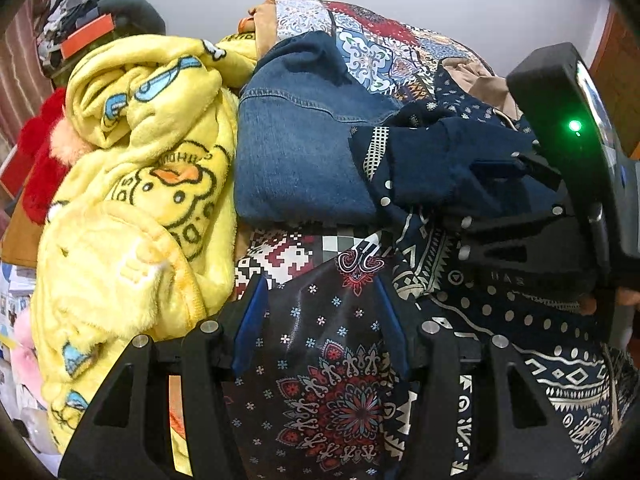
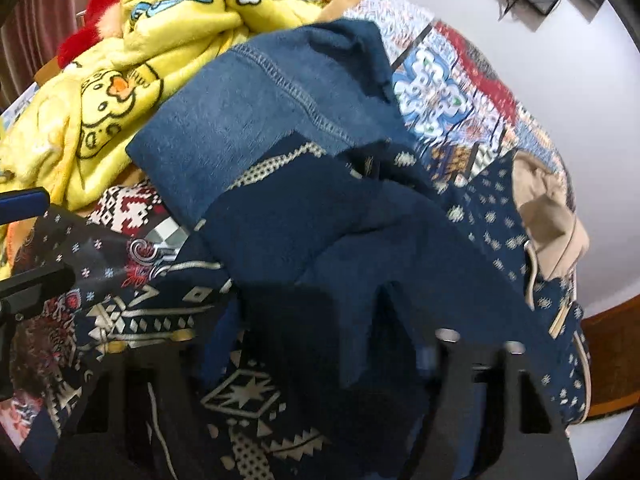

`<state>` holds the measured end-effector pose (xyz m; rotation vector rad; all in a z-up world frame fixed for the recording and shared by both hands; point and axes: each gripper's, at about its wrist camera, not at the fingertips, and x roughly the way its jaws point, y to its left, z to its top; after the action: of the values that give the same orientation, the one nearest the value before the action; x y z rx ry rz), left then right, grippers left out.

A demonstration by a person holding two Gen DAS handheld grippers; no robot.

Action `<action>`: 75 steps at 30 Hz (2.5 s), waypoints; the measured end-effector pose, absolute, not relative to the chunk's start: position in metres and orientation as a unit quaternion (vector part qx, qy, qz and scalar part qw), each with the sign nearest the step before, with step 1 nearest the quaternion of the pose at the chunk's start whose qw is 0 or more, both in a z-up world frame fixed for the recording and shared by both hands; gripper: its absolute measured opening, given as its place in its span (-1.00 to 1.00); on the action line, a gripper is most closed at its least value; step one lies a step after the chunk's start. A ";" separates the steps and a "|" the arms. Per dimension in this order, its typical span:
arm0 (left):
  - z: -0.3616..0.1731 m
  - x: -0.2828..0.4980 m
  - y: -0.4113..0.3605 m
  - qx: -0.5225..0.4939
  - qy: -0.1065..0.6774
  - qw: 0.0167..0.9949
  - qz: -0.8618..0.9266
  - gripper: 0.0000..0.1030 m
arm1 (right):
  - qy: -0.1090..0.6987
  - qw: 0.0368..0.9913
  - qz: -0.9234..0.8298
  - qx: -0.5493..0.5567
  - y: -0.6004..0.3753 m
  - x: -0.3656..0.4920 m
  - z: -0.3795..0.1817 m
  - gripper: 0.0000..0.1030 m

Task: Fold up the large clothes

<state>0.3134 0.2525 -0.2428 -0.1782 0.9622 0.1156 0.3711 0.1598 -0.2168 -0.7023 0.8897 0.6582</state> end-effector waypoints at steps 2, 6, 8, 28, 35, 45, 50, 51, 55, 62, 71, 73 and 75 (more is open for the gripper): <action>-0.243 0.315 0.253 -0.093 0.461 0.881 0.057 0.03 | 0.415 0.793 0.314 -0.318 0.160 0.370 -0.215 -0.53; -0.240 0.320 0.247 -0.106 0.460 0.880 0.047 0.03 | 0.405 0.805 0.320 -0.292 0.153 0.367 -0.201 -0.80; -0.238 0.323 0.240 -0.101 0.458 0.882 0.045 0.03 | 0.400 0.817 0.323 -0.263 0.140 0.367 -0.186 -0.81; -0.209 0.360 0.135 -0.063 0.452 0.890 -0.004 0.03 | 0.358 0.904 0.235 -0.016 -0.072 0.383 -0.077 -0.83; -0.231 0.373 0.096 -0.042 0.483 0.874 -0.021 0.03 | 0.419 0.884 0.209 0.020 -0.124 0.392 -0.118 -0.83; -0.260 0.386 0.094 -0.028 0.500 0.865 0.016 0.21 | 0.491 0.849 0.188 0.047 -0.172 0.398 -0.175 -0.82; -0.262 0.387 0.092 -0.017 0.499 0.866 0.024 0.25 | 0.496 0.849 0.172 0.059 -0.188 0.394 -0.184 -0.78; -0.262 0.387 0.092 -0.018 0.500 0.865 0.025 0.25 | 0.492 0.855 0.156 0.057 -0.193 0.392 -0.184 -0.75; -0.262 0.386 0.092 -0.015 0.502 0.865 0.028 0.26 | 0.491 0.859 0.132 0.059 -0.214 0.387 -0.182 -0.70; -0.251 0.384 0.081 0.008 0.504 0.863 0.040 0.24 | 0.500 0.857 0.115 0.055 -0.254 0.372 -0.164 -0.57; -0.203 0.362 0.042 0.034 0.460 0.887 0.009 0.25 | 0.477 0.876 0.026 0.065 -0.331 0.358 -0.143 0.29; -0.195 0.360 0.035 0.024 0.453 0.891 -0.002 0.28 | 0.492 0.866 0.016 0.088 -0.349 0.358 -0.153 0.30; -0.190 0.359 0.028 0.014 0.448 0.894 -0.010 0.31 | 0.508 0.853 0.014 0.119 -0.363 0.359 -0.166 0.30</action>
<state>0.3593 0.0280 -0.1897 0.0300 0.9297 -0.0215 0.3588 -0.3627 -0.1659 0.2514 1.0687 0.0303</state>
